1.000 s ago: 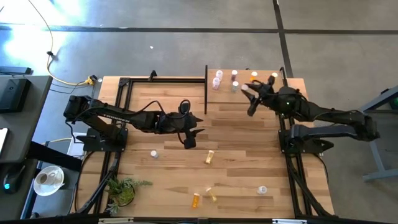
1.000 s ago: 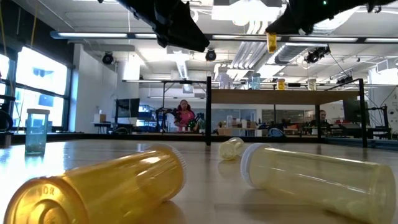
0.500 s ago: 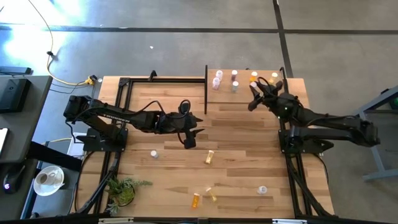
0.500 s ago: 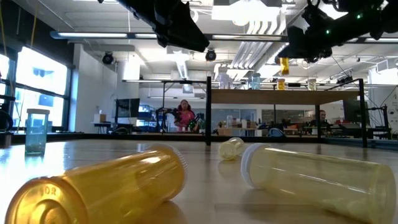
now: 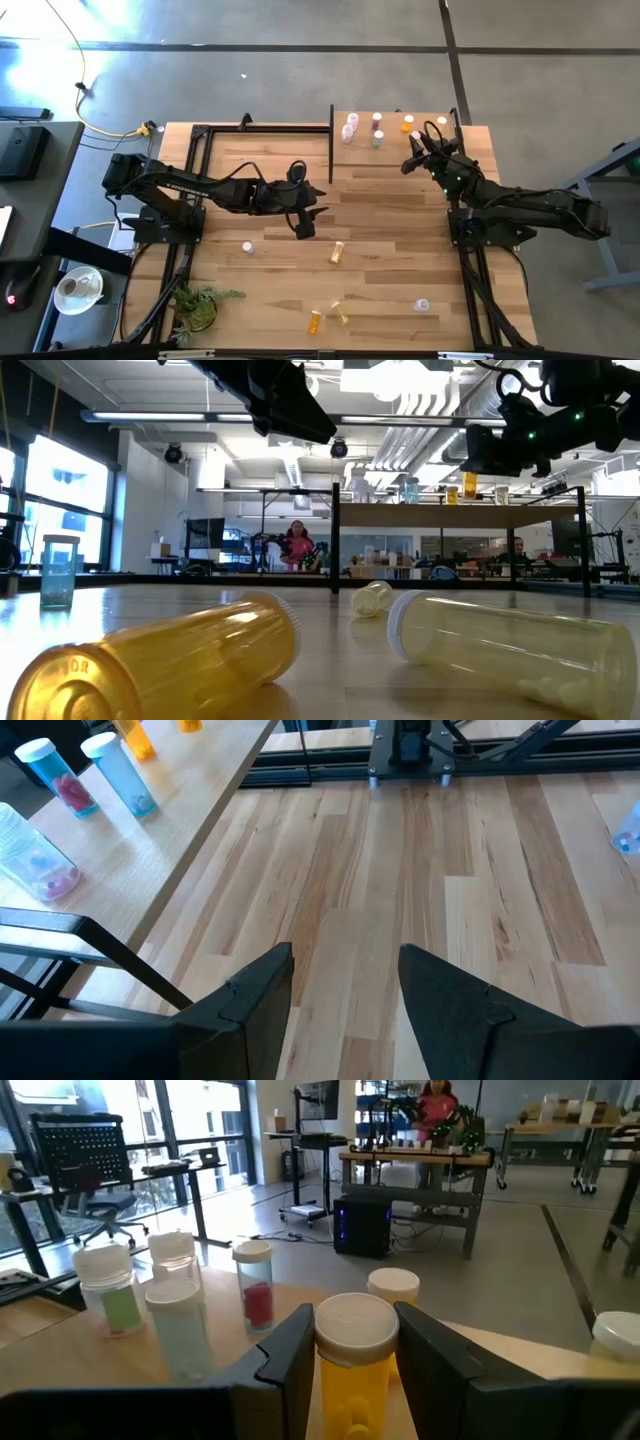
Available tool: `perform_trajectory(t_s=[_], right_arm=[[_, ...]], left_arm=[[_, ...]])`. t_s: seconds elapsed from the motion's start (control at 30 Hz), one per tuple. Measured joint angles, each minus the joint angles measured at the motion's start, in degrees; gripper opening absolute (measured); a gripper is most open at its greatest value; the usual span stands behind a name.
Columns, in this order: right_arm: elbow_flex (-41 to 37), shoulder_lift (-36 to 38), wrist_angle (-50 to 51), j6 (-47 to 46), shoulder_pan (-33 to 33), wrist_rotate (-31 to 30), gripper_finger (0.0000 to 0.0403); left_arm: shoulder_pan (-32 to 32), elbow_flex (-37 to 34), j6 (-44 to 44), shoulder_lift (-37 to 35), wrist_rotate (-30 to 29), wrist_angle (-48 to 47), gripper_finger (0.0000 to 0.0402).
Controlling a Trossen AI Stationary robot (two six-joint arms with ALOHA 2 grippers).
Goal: Pick and place medicine bottles onto shelf by color
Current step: Put the top orange pill bottle on the shelf aligned with the other orange pill bottle
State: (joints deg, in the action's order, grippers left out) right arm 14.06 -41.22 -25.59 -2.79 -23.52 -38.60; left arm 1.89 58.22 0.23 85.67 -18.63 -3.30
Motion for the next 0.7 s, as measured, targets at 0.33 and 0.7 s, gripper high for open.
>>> perform_trajectory(t_s=[0.33, 0.7], right_arm=[[0.0, -4.9, -0.5, 0.4, -2.5, 4.0, 0.0114], [0.0, -6.5, -2.2, 0.2, -3.2, 4.7, 0.0114]], left_arm=[[0.0, 0.0, 0.0, 0.0, 0.0, 0.1, 0.0172], [0.0, 0.0, 0.0, 0.0, 0.0, 0.2, 0.0172]])
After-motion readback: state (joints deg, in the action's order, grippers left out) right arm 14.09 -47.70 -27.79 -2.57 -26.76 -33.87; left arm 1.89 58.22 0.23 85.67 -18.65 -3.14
